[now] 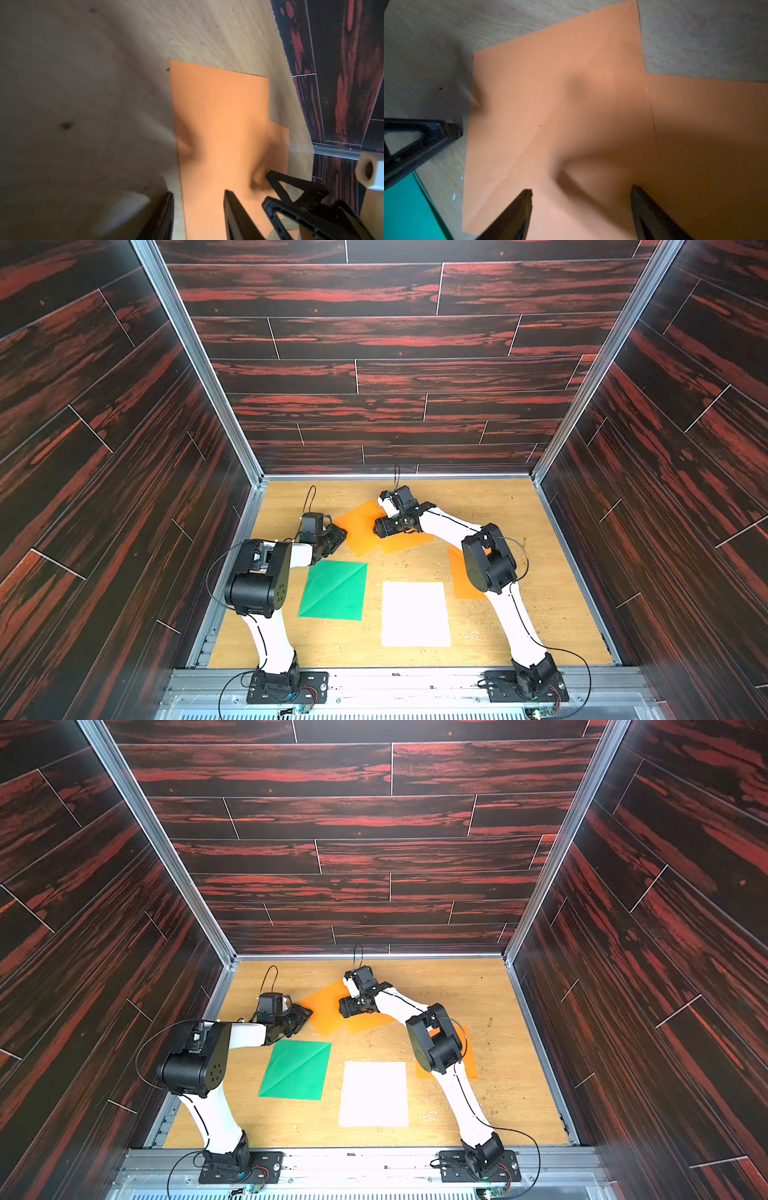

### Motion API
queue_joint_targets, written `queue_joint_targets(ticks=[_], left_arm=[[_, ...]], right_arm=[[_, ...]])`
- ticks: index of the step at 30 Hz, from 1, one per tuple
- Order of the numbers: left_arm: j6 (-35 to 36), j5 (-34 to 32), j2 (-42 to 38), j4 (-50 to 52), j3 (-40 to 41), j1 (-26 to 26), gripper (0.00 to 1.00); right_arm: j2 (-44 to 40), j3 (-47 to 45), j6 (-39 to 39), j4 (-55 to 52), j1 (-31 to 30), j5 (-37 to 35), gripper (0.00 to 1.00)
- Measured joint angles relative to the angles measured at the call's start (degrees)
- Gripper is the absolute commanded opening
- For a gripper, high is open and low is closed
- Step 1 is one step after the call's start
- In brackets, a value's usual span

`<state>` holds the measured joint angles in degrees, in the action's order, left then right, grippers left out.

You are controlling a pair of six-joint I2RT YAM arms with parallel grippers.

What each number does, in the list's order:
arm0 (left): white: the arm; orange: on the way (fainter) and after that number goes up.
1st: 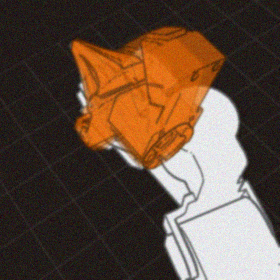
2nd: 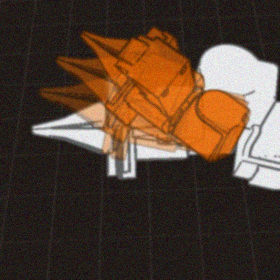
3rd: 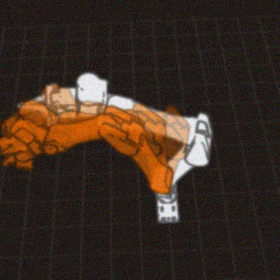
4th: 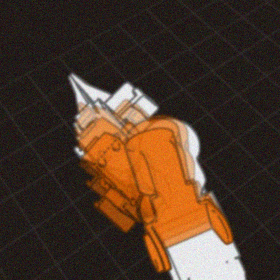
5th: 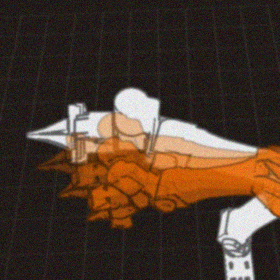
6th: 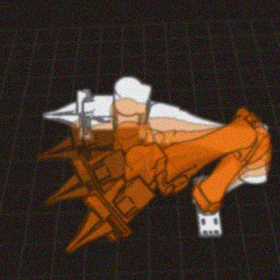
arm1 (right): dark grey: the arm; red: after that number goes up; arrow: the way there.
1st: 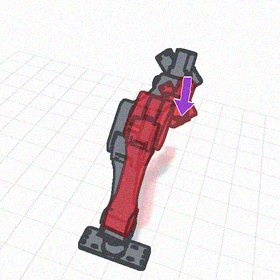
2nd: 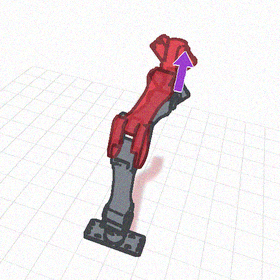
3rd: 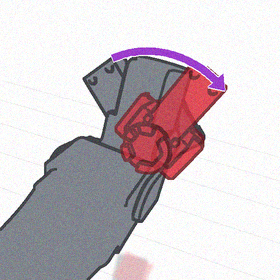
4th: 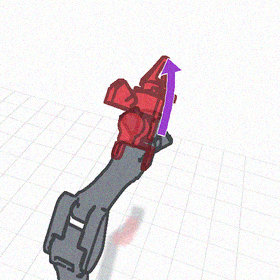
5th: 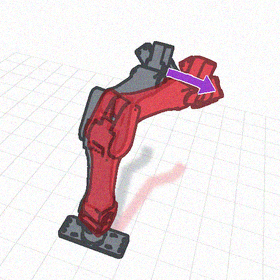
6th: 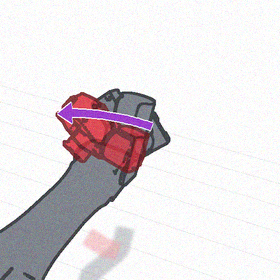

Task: Sort the scattered colored papers by color
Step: Pick up the colored paper from the center of the board.

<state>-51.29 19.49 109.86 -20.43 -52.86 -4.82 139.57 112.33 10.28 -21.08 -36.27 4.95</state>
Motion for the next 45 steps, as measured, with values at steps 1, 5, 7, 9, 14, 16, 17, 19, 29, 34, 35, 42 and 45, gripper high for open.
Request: queue_joint_targets(ticks=[1, 5, 7, 9, 14, 16, 17, 19, 29, 34, 35, 42, 45], left_arm=[[0.1, 0.3, 0.4, 0.0, -0.5, 0.0, 0.44], [0.9, 2.0, 2.8, 0.0, -3.3, 0.0, 0.44], [1.1, 2.9, 3.7, -0.1, -4.4, 0.0, 0.44], [1.4, 3.8, 4.3, -0.4, -5.1, 0.0, 0.44], [1.2, 6.4, 6.1, -2.8, -6.0, 0.0, 0.45], [0.7, 7.5, 7.1, -4.7, -6.3, 0.0, 0.45], [0.2, 8.1, 7.6, -6.1, -6.3, 0.0, 0.45], [-1.1, 8.9, 8.6, -8.9, -6.3, 0.0, 0.45], [-7.6, 12.0, 11.6, -22.4, -3.6, 0.0, 0.46], [-4.6, 9.4, 6.4, -16.6, -0.6, 0.2, 0.46], [-3.6, 8.7, 4.5, -14.6, -0.1, 0.2, 0.46], [4.8, 1.6, -8.7, 2.1, -1.2, 0.2, 0.46], [7.8, -0.3, -9.0, 8.6, -3.2, 0.2, 0.46]], right_arm=[[0.0, 0.0, -0.1, 0.0, 0.0, 0.0, 0.79], [0.0, 0.0, -0.3, -0.1, 0.0, 0.0, 0.79], [0.0, 0.0, -0.3, -0.1, 0.0, 0.0, 0.79], [0.0, 0.0, -0.3, -0.1, 0.0, 0.0, 0.79], [0.0, 0.0, -0.5, -0.1, 0.0, 0.0, 0.79], [0.0, 0.0, -0.5, -0.1, 0.0, 0.0, 0.79], [0.0, 0.0, -0.5, -0.1, 0.0, 0.0, 0.79], [0.0, 0.0, -0.5, -0.1, 0.0, 0.0, 0.79], [0.0, 0.0, -0.5, -0.1, 0.0, 0.0, 0.80], [0.0, 0.0, -0.5, -0.1, 0.0, 0.0, 0.79], [0.0, 0.0, -0.5, -0.1, 0.0, 0.0, 0.79], [0.0, -0.1, -0.5, 0.0, 0.0, -0.1, 0.80], [0.0, -0.1, -0.5, 0.0, 0.0, -0.2, 0.79]])
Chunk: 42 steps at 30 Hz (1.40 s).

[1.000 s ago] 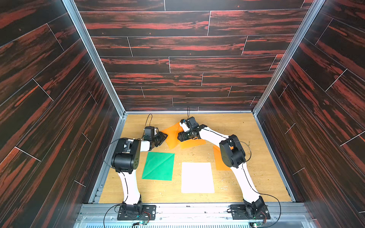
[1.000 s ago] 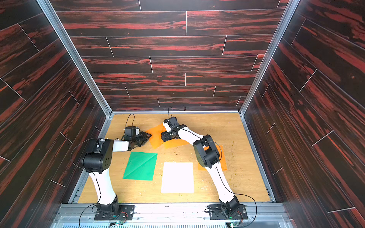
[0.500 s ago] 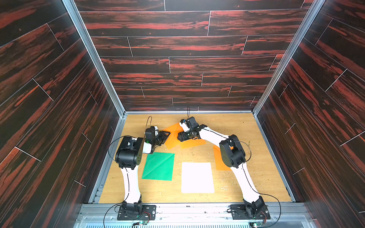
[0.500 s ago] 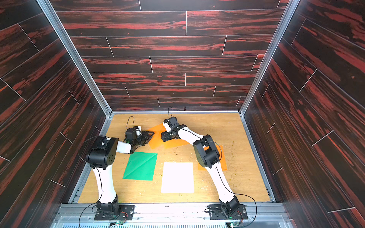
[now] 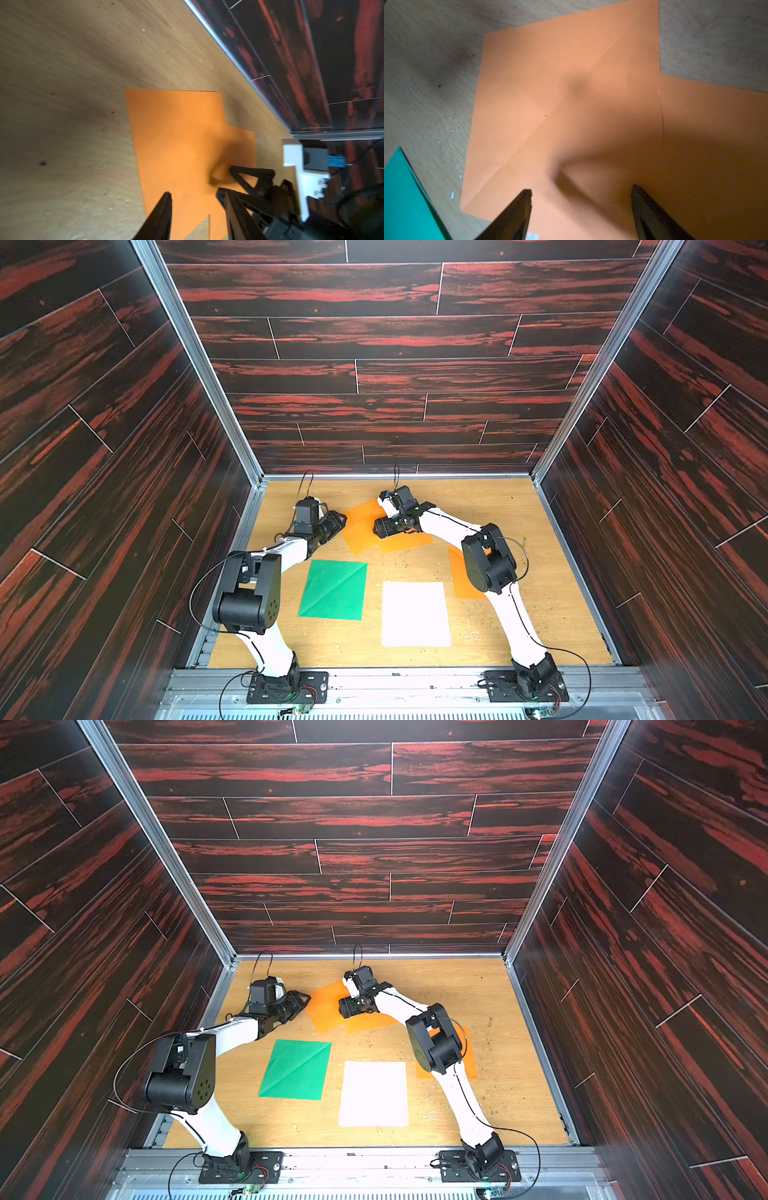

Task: Sort the scattered colored papers by color
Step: Pick up the colored paper from the center of the board.

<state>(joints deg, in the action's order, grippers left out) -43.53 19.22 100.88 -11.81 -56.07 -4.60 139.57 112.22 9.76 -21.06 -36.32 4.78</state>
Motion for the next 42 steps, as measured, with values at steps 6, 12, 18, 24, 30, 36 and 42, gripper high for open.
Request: queue_joint_targets(ticks=[6, 12, 18, 24, 30, 36, 42], left_arm=[[3.4, -0.1, 2.1, 10.2, -3.1, 0.0, 0.42], [6.8, -0.1, 5.3, 19.7, -10.8, 0.0, 0.43], [10.5, -0.7, 9.8, 27.1, -18.6, 0.0, 0.43], [11.5, -1.7, 12.8, 30.9, -19.1, 0.0, 0.43], [11.4, -1.9, 14.2, 31.5, -19.2, 0.0, 0.44], [10.4, -1.5, 16.1, 29.6, -21.0, -0.2, 0.44], [8.7, -1.1, 17.9, 26.0, -22.3, -1.0, 0.44]], right_arm=[[0.0, 0.0, 0.0, 0.0, -0.1, -0.1, 0.80], [0.0, 0.0, 0.0, 0.0, -0.2, -0.5, 0.80], [0.0, 0.0, 0.0, 0.0, -0.3, -0.9, 0.80], [0.0, 0.0, 0.0, 0.0, -0.3, -0.9, 0.80], [0.0, 0.0, 0.0, 0.0, -0.3, -0.9, 0.80], [0.0, 0.0, -0.1, 0.0, -0.3, -0.8, 0.81], [0.1, 0.0, -0.2, 0.0, -0.3, -0.8, 0.81]])
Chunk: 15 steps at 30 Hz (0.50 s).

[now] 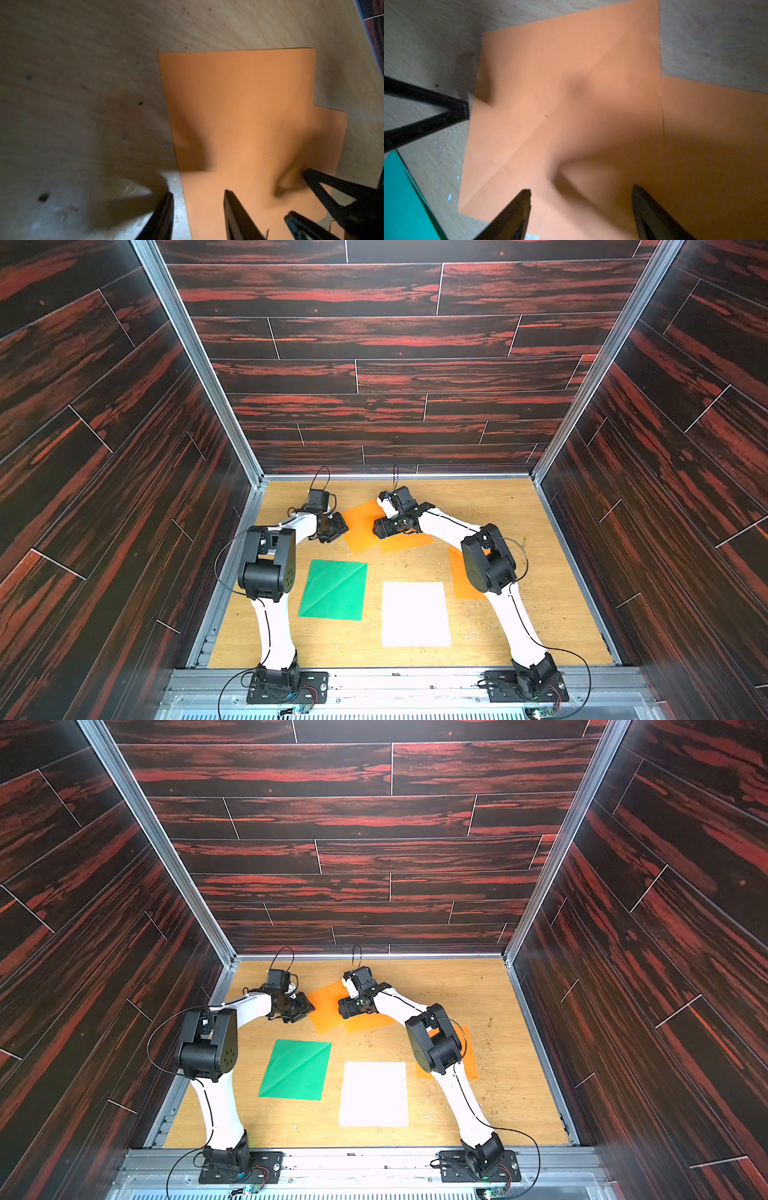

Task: Sort the scattered colored papers by color
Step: Pick up the colored paper from the center of the board.

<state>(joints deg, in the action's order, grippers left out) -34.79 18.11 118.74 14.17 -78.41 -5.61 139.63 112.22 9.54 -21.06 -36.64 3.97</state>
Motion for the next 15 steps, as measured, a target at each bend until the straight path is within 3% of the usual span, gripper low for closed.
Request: queue_joint_targets(ticks=[9, 15], left_arm=[[-4.3, 4.7, 2.7, -10.3, 0.2, -1.4, 0.45], [-10.0, 9.3, 3.0, -22.3, 5.0, -1.6, 0.45]], right_arm=[[0.0, 0.0, -0.2, 0.0, 0.0, 0.1, 0.81], [0.1, 0.0, -0.2, 0.1, 0.0, 0.1, 0.81]])
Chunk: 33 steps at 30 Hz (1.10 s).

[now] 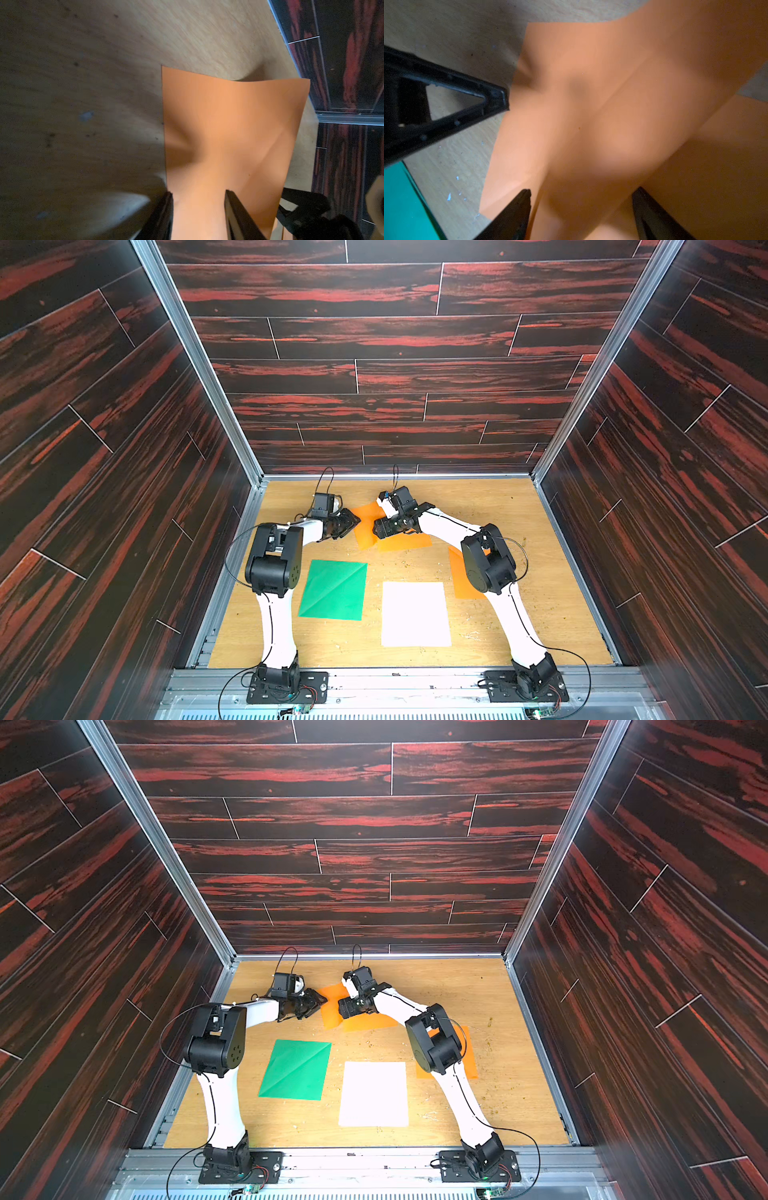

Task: Sort the scattered colored papers by color
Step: Pick up the colored paper from the center of the board.

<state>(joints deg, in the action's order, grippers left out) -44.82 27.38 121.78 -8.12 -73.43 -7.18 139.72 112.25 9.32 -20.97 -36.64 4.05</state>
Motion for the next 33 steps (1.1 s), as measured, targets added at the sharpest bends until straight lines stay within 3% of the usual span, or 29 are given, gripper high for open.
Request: queue_joint_targets(ticks=[7, 12, 26, 33], left_arm=[[-9.4, 2.8, 0.5, -16.0, 6.8, 0.4, 0.45], [-14.9, 4.2, 1.8, -24.6, 9.3, 1.0, 0.45], [-18.7, 4.8, 2.7, -31.5, 11.7, 1.6, 0.45], [-23.0, 4.9, 2.7, -42.7, 17.6, 2.6, 0.46]], right_arm=[[0.0, 0.0, -0.1, 0.0, 0.0, 0.0, 0.80], [0.1, 0.0, -0.2, 0.0, 0.0, -0.3, 0.74], [0.1, -0.3, 0.1, 0.6, 0.0, -0.5, 0.57], [-1.3, -3.1, 0.6, 2.1, 0.0, 0.6, 0.51]])
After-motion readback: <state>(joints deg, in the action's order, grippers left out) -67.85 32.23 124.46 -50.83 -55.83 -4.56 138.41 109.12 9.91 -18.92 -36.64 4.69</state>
